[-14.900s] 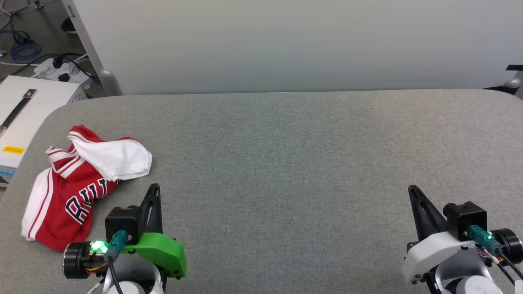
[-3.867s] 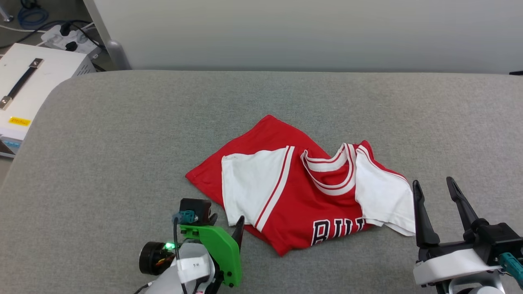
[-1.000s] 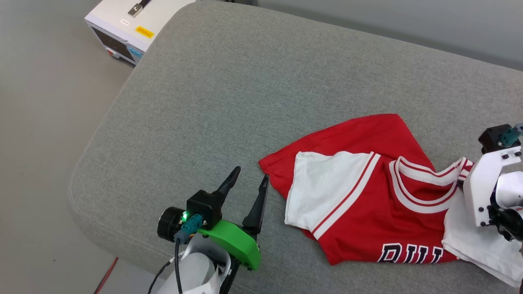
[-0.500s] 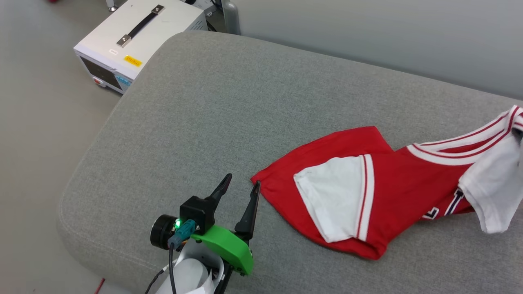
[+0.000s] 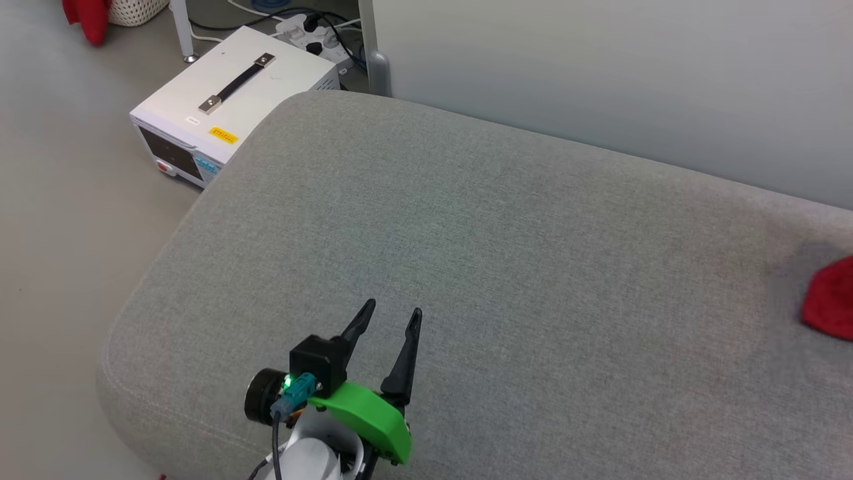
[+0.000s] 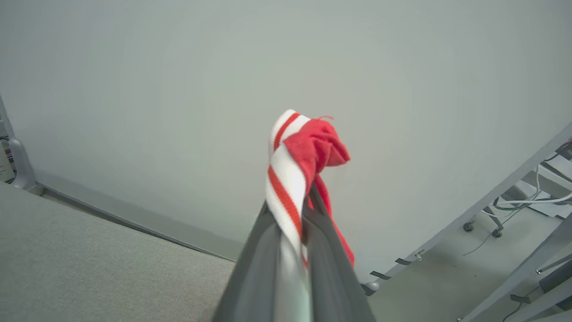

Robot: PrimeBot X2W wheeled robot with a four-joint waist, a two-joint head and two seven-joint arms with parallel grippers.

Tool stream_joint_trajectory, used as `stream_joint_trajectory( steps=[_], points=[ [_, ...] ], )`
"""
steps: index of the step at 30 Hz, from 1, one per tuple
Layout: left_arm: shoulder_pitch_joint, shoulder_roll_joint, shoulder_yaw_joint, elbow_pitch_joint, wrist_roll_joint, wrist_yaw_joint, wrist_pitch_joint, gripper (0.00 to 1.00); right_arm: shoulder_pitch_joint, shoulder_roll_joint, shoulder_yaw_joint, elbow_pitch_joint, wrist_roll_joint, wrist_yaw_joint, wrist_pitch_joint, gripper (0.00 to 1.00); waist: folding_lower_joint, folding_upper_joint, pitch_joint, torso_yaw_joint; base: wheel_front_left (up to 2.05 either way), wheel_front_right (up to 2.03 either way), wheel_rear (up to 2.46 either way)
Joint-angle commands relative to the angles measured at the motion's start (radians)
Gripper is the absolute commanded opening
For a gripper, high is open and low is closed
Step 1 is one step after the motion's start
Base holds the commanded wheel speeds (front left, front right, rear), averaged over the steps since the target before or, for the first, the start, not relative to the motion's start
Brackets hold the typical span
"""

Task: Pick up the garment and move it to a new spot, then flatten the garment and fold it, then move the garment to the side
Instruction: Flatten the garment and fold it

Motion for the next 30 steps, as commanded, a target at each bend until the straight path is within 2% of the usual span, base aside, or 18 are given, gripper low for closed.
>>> stream_joint_trajectory(
  steps=[1,4,9,18,24,27,28,29,30],
  points=[
    [0.02,-0.003,0.006,-0.003,0.012,-0.005,-0.006,1.0,-0.002,0.027,0.034,-0.006,0.006,-0.001,0.0,0.0,0.0,0.0,-0.009,0.005,0.0,0.0,0.0],
    [0.031,-0.004,0.011,-0.003,0.014,-0.007,-0.006,1.0,0.034,0.089,0.107,-0.039,0.047,-0.001,0.032,0.0,0.0,0.0,-0.011,0.004,0.0,0.0,0.0],
    [0.032,-0.006,0.015,-0.002,0.02,-0.01,-0.006,1.0,0.156,0.235,0.214,-0.098,0.136,-0.001,0.087,0.0,0.0,0.0,0.008,0.002,0.0,0.0,0.0],
    [-0.002,-0.014,0.006,0.001,0.021,-0.018,-0.006,1.0,0.287,0.5,0.344,-0.065,0.178,-0.001,0.089,0.0,0.0,0.0,0.072,0.025,0.0,0.0,0.0],
    [-0.017,-0.019,0.001,0.013,0.016,-0.02,-0.006,1.0,0.27,0.612,0.372,0.037,0.131,-0.001,0.006,0.0,0.0,0.0,0.096,0.053,0.0,0.0,0.0],
    [-0.02,-0.02,0.0,0.016,0.014,-0.02,-0.006,1.0,0.249,0.631,0.374,0.092,0.112,-0.001,-0.038,0.0,0.0,0.0,0.096,0.062,0.0,0.0,0.0],
    [-0.021,-0.02,0.0,0.018,0.013,-0.019,-0.006,1.0,0.244,0.635,0.372,0.109,0.11,-0.001,-0.047,0.28,0.0,0.0,0.094,0.063,0.0,0.0,0.0],
    [-0.021,-0.021,0.0,0.019,0.013,-0.019,-0.006,1.0,0.239,0.638,0.369,0.133,0.11,-0.001,-0.05,1.0,0.0,0.0,0.091,0.065,0.0,0.0,0.0],
    [-0.02,-0.021,0.0,0.021,0.013,-0.019,-0.006,1.0,0.234,0.639,0.369,0.147,0.109,-0.001,-0.056,1.0,0.0,0.0,0.088,0.066,0.0,0.0,0.0]
  ],
)
